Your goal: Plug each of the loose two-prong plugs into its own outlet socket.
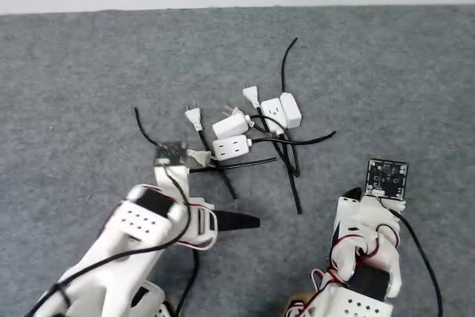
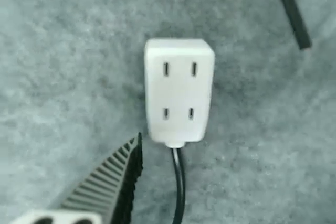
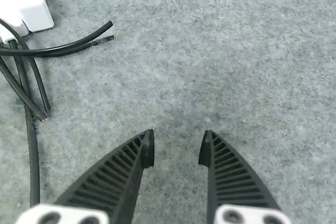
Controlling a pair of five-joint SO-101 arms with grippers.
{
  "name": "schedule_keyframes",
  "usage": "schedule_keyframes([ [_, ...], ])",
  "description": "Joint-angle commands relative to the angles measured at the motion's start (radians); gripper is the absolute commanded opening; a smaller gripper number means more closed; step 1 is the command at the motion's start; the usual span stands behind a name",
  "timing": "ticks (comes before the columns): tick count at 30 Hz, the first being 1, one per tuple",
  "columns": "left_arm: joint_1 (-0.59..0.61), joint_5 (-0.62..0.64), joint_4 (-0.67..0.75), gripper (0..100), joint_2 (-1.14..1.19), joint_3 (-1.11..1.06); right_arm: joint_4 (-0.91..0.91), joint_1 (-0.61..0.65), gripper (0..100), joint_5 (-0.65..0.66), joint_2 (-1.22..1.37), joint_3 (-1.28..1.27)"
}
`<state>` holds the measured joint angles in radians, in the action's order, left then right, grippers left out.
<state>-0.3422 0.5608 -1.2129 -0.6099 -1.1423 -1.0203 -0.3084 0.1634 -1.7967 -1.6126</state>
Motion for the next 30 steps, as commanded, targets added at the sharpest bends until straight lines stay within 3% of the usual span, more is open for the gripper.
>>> schedule_keyframes([
  [1,0.089,-0.095,-0.078,69,-0.106,0.084,0.016,0.007,15.1,0.015,-0.01,0.023],
  [13,0.466,-0.367,-0.14,69,-0.012,0.199,-0.024,0.008,15.0,-0.043,-0.001,0.141],
  [17,0.531,-0.477,-0.187,67,0.066,0.263,-0.038,0.154,15.0,-0.041,0.002,0.199],
  [23,0.635,-0.569,-0.121,41,0.132,0.321,-0.053,0.4,15.0,-0.041,0.004,0.292],
  [30,0.655,-0.709,0.189,12,0.126,0.199,0.004,0.556,15.1,-0.04,0.259,0.437],
])
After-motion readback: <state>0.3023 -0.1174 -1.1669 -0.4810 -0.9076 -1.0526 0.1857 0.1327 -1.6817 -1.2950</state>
